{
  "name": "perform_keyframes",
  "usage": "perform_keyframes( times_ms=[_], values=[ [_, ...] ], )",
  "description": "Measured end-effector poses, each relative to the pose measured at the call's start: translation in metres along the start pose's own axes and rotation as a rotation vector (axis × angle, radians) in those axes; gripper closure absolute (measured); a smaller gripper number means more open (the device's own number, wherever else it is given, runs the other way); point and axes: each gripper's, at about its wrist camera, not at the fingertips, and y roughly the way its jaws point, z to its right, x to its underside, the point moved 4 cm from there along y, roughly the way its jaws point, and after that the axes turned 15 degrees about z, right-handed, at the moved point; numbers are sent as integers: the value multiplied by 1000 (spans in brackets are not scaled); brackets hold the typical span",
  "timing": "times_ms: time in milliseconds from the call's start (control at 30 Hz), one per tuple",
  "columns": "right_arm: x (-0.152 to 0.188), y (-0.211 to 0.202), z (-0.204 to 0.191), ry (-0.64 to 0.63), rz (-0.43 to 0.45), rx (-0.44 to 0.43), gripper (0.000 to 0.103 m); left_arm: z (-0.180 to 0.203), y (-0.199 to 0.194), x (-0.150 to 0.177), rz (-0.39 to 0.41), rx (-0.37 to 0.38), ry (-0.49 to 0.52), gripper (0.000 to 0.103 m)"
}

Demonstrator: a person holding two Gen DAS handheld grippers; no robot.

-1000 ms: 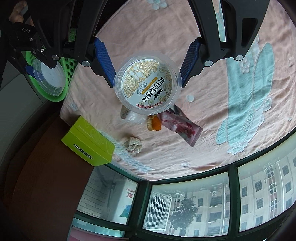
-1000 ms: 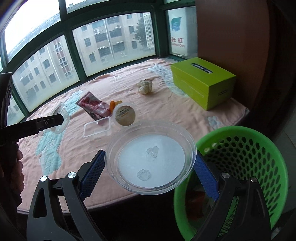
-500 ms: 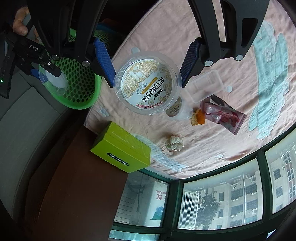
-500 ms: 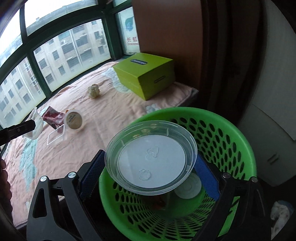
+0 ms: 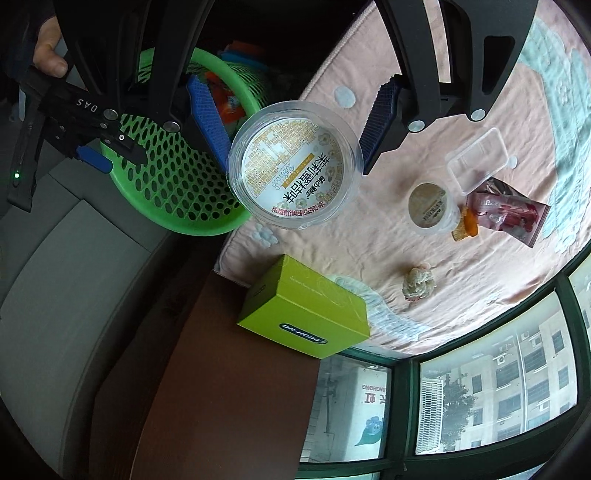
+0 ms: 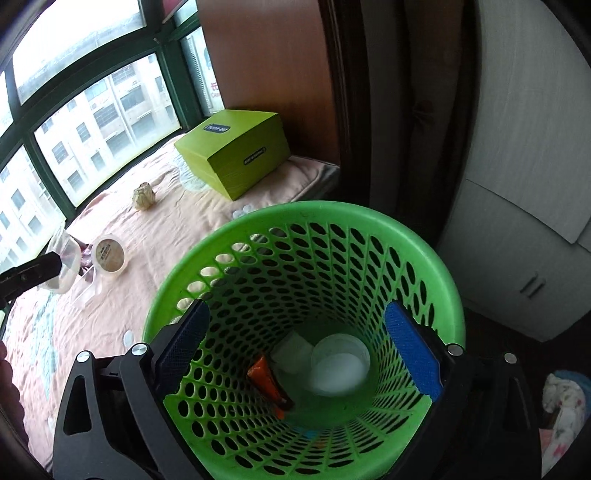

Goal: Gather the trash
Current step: 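Carry the lid and yogurt cup over the green basket and open both grippers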

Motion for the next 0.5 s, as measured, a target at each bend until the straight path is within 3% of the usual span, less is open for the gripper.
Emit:
perform_keyframes(
  times_ms=[500],
  values=[
    [-14,-28,24,41,73,35,8,59,20,13,-45,58,91,36]
  ],
)
